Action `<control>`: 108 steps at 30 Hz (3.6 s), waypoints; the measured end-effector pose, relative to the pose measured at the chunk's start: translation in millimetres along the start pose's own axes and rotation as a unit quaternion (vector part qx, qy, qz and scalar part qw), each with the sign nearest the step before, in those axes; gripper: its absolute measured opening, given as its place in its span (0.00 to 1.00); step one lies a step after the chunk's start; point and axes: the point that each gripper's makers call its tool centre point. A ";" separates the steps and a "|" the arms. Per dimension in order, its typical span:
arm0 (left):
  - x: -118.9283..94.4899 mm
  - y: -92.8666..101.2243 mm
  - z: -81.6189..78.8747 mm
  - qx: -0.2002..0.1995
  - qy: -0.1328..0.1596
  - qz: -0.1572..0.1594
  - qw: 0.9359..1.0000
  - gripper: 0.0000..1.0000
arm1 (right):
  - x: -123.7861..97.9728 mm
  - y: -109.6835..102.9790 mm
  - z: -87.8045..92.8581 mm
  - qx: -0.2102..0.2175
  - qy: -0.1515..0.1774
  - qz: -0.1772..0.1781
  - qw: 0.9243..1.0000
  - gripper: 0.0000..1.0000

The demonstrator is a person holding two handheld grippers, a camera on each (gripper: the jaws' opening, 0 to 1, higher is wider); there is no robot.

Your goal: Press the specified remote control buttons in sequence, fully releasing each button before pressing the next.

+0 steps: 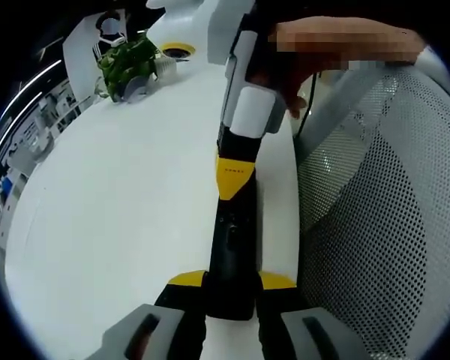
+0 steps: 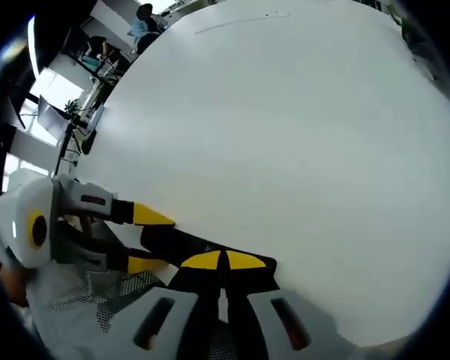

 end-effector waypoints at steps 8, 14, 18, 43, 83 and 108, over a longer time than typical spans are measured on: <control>0.2 -0.6 -0.1 -0.002 0.001 -0.002 1.000 0.25 | -0.4 -0.2 -0.6 -0.023 -0.001 0.010 1.000 0.00; 0.3 -0.7 -0.2 -0.003 0.002 -0.003 1.000 0.25 | -1.0 0.1 -1.7 -0.017 -0.007 0.004 1.000 0.00; 0.2 -0.3 -0.3 -0.004 0.002 -0.003 1.000 0.25 | -0.5 -1.1 -1.8 -0.041 -0.013 0.010 0.999 0.00; -0.2 0.9 -0.6 -0.008 0.009 -0.004 1.000 0.26 | 1.1 -15.7 12.5 -0.040 -0.055 -0.021 0.997 0.00; 0.0 0.9 -0.9 -0.009 0.007 -0.004 1.000 0.25 | -1.0 -11.4 17.7 -0.023 -0.058 -0.025 0.998 0.00; -0.2 1.2 -1.3 -0.004 0.012 -0.002 1.000 0.25 | -9.0 -3.0 25.6 0.001 -0.080 -0.007 0.997 0.00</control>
Point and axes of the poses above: the point that each gripper's makers call its tool centre point, and the gripper's own axes: x roughly forward along the fingers, y roughly to its right, z roughly out of its underside, and after that the axes turned 6 degrees about -z, right-handed
